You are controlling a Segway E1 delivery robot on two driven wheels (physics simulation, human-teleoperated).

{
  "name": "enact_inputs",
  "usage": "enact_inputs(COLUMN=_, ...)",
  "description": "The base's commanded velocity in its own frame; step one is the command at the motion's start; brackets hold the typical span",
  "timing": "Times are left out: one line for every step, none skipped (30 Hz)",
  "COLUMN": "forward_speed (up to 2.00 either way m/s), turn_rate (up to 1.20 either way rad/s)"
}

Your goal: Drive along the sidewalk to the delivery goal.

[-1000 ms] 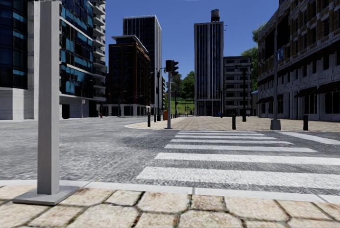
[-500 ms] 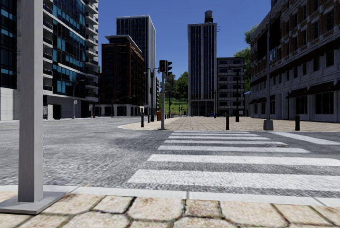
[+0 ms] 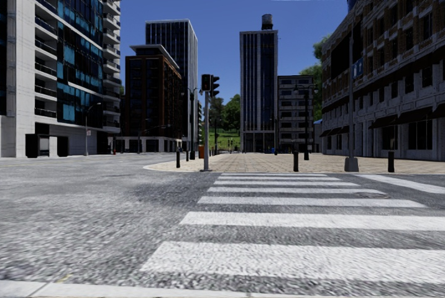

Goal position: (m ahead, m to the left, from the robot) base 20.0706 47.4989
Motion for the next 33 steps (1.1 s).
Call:
enact_inputs(forward_speed=1.5, turn_rate=0.0)
enact_inputs(forward_speed=1.5, turn_rate=0.0)
enact_inputs(forward_speed=1.5, turn_rate=0.0)
enact_inputs(forward_speed=1.5, turn_rate=0.0)
enact_inputs(forward_speed=1.5, turn_rate=0.0)
enact_inputs(forward_speed=1.5, turn_rate=-0.25)
enact_inputs(forward_speed=1.5, turn_rate=-0.74)
enact_inputs(forward_speed=1.5, turn_rate=-0.96)
enact_inputs(forward_speed=1.5, turn_rate=-1.02)
enact_inputs(forward_speed=1.5, turn_rate=-1.03)
enact_inputs(forward_speed=1.5, turn_rate=-1.03)
enact_inputs(forward_speed=1.5, turn_rate=-1.02)
enact_inputs(forward_speed=1.5, turn_rate=-0.03)
enact_inputs(forward_speed=1.5, turn_rate=0.0)
enact_inputs(forward_speed=1.5, turn_rate=0.0)
enact_inputs(forward_speed=1.5, turn_rate=0.0)
enact_inputs(forward_speed=1.5, turn_rate=0.0)
enact_inputs(forward_speed=1.5, turn_rate=0.0)
enact_inputs(forward_speed=1.5, turn_rate=0.0)
enact_inputs(forward_speed=1.5, turn_rate=0.0)
enact_inputs(forward_speed=1.5, turn_rate=0.0)
enact_inputs(forward_speed=1.5, turn_rate=0.0)
enact_inputs(forward_speed=1.5, turn_rate=0.0)
enact_inputs(forward_speed=1.5, turn_rate=0.0)
enact_inputs(forward_speed=1.5, turn_rate=0.0)
enact_inputs(forward_speed=1.5, turn_rate=0.0)
enact_inputs(forward_speed=1.5, turn_rate=0.0)
enact_inputs(forward_speed=1.5, turn_rate=0.0)
enact_inputs(forward_speed=1.5, turn_rate=0.0)
enact_inputs(forward_speed=1.5, turn_rate=0.0)
enact_inputs(forward_speed=1.5, turn_rate=0.0)
enact_inputs(forward_speed=1.5, turn_rate=0.0)
enact_inputs(forward_speed=1.5, turn_rate=0.0)
